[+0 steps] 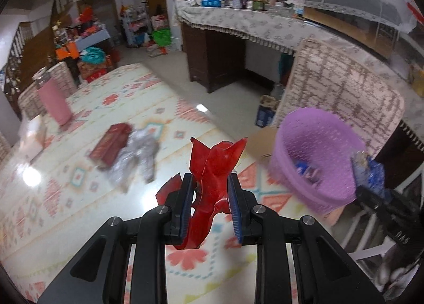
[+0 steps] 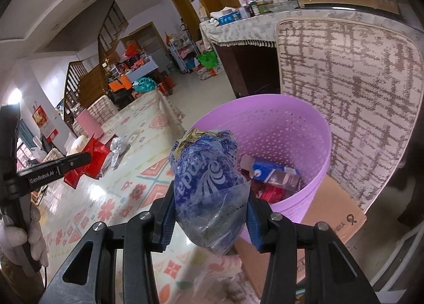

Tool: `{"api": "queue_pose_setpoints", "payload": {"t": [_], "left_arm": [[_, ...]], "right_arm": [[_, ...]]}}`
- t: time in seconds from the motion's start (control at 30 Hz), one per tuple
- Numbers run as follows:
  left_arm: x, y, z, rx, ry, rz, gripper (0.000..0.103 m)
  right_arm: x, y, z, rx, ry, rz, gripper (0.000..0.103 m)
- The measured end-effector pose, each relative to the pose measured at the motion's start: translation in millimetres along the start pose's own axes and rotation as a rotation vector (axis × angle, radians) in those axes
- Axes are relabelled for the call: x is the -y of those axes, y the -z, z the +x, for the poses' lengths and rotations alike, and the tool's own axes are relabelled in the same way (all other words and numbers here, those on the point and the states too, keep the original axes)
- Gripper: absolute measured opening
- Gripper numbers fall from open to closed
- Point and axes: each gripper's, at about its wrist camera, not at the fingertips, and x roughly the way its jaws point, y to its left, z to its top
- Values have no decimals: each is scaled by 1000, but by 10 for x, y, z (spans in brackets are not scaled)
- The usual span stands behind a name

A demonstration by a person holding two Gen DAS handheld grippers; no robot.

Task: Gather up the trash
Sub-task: 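Open both grippers over the wastebasket to drop the wrapper and bag, then move both open tools back toward the remaining items on the table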

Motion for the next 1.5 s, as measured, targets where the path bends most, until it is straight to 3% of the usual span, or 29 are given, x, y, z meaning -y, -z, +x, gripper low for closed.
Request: {"api": "queue_pose_setpoints", "payload": {"t": [0.3,0.5,0.53,0.57,0.67,0.77,0.97,1.13,1.3,1.37,1.5], "left_arm": [[528,-432,196,2,154,49,25],[829,-705,380,-8,296,53,26],[863,-741,412,-8,332,52,32],[873,-752,430,-15,340,48,47],[823,-697,386,1,334,22,69],[722,-586,284,14,302,24,73],[440,-331,100,23,267,-19,82],[182,-66,-38,13,208,-60,84],[-62,217,-108,-15,171,-92,84],[-186,340,-151,-22,128,-114,84],[-484,596,-291,-7,36,-160,84]], "right_arm": [[250,-174,-3,29,57,31,49],[401,-368,52,48,91,50,51],[419,-408,72,55,98,46,52],[438,-444,92,59,106,43,54],[482,-510,78,77,128,60,62],[455,-499,-7,110,132,58,75],[395,-367,5,82,112,67,76],[310,-266,-8,64,82,78,78],[48,-185,-46,86,54,37,96],[-93,-149,-53,101,44,18,101],[-436,-67,15,66,-27,-35,101]]}}
